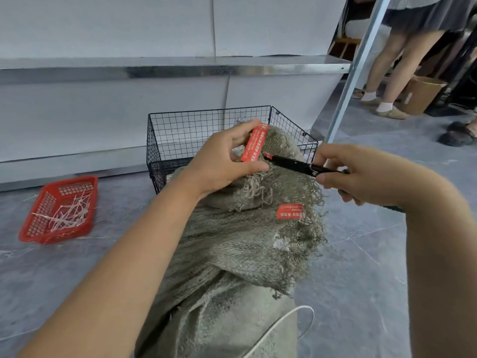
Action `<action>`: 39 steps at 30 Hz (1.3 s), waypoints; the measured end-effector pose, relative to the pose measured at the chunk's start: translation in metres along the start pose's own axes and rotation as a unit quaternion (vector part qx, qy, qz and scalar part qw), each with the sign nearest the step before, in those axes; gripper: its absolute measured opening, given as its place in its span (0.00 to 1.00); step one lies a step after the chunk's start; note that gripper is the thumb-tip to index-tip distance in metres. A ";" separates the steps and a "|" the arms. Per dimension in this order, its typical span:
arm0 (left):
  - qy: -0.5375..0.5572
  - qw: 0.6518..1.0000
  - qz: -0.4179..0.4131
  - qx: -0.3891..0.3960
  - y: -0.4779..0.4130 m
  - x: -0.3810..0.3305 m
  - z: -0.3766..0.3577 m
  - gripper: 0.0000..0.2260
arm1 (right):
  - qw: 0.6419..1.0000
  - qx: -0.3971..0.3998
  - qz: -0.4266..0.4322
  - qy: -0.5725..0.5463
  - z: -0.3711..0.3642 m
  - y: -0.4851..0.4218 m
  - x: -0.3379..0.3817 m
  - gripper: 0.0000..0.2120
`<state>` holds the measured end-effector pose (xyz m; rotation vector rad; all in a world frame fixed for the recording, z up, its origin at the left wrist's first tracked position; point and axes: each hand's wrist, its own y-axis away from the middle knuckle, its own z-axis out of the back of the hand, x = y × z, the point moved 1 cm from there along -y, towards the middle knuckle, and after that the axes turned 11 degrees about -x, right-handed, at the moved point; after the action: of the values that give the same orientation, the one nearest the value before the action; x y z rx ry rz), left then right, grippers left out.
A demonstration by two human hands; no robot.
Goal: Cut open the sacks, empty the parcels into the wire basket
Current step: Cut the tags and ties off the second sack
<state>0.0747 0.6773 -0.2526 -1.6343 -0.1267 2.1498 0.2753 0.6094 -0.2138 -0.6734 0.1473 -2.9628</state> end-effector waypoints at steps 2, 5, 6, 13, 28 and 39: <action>-0.007 1.000 -0.006 0.009 0.000 0.000 -0.001 0.41 | 1.000 -0.012 0.010 0.018 -0.005 -0.003 0.002 0.10; -0.004 1.000 0.000 0.017 -0.001 0.004 -0.001 0.38 | 0.999 -0.029 0.016 0.026 -0.009 -0.007 0.004 0.09; -0.003 1.000 0.002 0.020 -0.002 0.005 0.000 0.39 | 0.999 -0.034 0.016 0.020 -0.009 -0.008 0.003 0.09; 0.006 1.000 -0.005 0.007 -0.001 0.007 -0.006 0.33 | 0.996 -0.049 0.054 -0.042 -0.017 -0.014 -0.001 0.10; 0.182 0.975 0.093 -0.091 -0.011 0.017 -0.011 0.11 | 0.908 -0.044 0.000 -0.416 -0.037 -0.015 -0.007 0.06; 0.150 0.950 0.111 -0.252 -0.010 0.035 -0.025 0.09 | 0.814 -0.164 -0.184 -0.526 -0.092 -0.031 0.028 0.11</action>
<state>0.0930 0.6955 -0.2884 -2.3468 -0.4501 2.1047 0.2080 0.6439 -0.2814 -2.4663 0.4581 -2.3542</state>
